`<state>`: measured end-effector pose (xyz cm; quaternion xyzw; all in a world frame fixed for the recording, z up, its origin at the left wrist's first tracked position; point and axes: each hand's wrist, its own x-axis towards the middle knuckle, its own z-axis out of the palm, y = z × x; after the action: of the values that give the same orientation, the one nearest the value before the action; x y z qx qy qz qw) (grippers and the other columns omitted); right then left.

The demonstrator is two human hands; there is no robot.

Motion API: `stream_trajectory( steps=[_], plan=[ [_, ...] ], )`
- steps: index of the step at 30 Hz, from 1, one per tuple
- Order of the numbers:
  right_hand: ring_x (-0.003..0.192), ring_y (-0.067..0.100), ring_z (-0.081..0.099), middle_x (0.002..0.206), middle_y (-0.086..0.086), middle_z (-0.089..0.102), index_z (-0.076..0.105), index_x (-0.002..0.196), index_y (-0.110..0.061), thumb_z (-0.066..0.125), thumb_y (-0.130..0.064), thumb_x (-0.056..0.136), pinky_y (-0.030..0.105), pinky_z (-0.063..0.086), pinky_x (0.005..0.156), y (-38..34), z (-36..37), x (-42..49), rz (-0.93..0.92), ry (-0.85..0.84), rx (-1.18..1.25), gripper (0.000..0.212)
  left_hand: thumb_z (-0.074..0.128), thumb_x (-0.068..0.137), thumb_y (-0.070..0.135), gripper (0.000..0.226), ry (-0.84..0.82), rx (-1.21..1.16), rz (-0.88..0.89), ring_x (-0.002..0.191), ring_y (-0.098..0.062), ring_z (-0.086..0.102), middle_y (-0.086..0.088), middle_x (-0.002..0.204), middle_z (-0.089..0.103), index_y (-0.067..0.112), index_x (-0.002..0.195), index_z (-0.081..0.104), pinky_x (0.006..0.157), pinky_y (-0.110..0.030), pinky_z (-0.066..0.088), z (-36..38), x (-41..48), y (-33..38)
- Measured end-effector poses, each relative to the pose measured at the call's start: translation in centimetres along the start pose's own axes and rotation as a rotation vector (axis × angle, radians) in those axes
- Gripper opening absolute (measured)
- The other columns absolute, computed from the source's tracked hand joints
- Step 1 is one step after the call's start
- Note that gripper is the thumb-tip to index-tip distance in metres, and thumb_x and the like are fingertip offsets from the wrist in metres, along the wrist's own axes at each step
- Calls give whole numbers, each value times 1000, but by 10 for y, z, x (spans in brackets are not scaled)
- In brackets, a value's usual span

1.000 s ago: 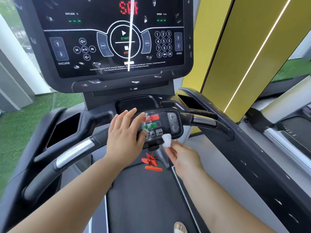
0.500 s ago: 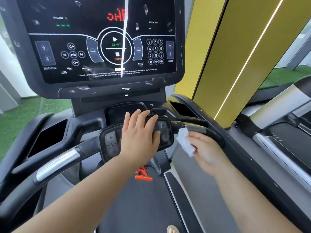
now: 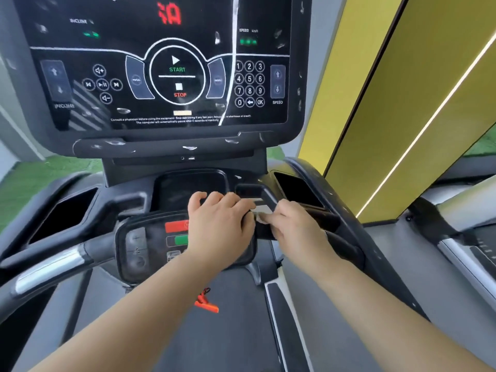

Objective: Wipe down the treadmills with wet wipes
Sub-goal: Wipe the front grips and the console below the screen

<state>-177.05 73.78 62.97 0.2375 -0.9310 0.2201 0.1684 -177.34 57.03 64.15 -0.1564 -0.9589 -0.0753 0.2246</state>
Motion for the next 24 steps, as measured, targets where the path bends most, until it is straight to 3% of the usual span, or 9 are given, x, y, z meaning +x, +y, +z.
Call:
stream_trajectory(
  steps=[5,8,10,12,15,17,20,22,24],
  plan=[
    [68,12,38,73,3,44,66,87,-1,64,-4,87,28,36,56,10,-2,-1,13,-17,60,3,40,88,32,32,56,13,-35,64,-22,57,9,74,65,27,77,70,73,-34,28,3,0,3],
    [68,14,41,73,4,45,69,97,-4,55,-11,92,30,41,51,1,3,0,-69,-13,5,16,42,88,31,29,86,0,-35,64,-22,56,9,75,64,26,78,69,73,-35,32,4,-1,4],
    [70,17,46,74,3,46,66,90,-3,50,-24,97,35,45,60,3,-2,-7,-65,-39,18,27,42,88,30,29,101,-9,-24,66,-22,56,9,77,64,26,80,70,74,-35,34,5,-2,4],
    [75,15,50,75,-5,49,61,78,-9,58,-27,95,33,44,72,16,-4,-16,-88,1,-29,24,42,88,29,29,115,-17,-18,67,-21,57,9,78,65,26,83,70,75,-35,35,5,-2,3],
    [72,11,44,74,-8,46,61,86,-15,65,-10,89,24,41,64,16,-11,-14,-11,6,55,7,41,89,28,30,120,-10,-29,67,-21,57,9,79,65,25,83,70,74,-36,37,5,-3,4],
    [73,14,44,74,1,47,62,99,-11,59,-8,91,27,42,59,7,-5,-9,-93,13,40,9,41,89,28,30,123,-1,-35,66,-21,56,9,78,64,25,82,70,72,-36,37,6,-3,4],
    [74,19,48,75,5,49,67,98,-1,45,-17,97,33,47,56,-2,-1,-7,-96,-32,52,28,41,89,27,29,119,1,-38,66,-21,55,9,77,64,25,82,69,71,-36,37,6,-3,4],
    [75,15,44,77,3,51,69,96,-6,51,-8,91,26,43,59,11,-2,-9,-126,-25,-2,19,40,89,27,30,110,-1,-34,67,-21,56,9,78,64,25,84,70,72,-36,36,5,-3,4],
    [74,12,42,78,2,52,71,97,-10,62,7,77,22,37,59,24,-10,-8,-99,-61,-68,28,40,89,26,31,99,-5,-39,67,-21,56,9,78,64,25,84,70,73,-35,35,4,-3,4]
  ],
)
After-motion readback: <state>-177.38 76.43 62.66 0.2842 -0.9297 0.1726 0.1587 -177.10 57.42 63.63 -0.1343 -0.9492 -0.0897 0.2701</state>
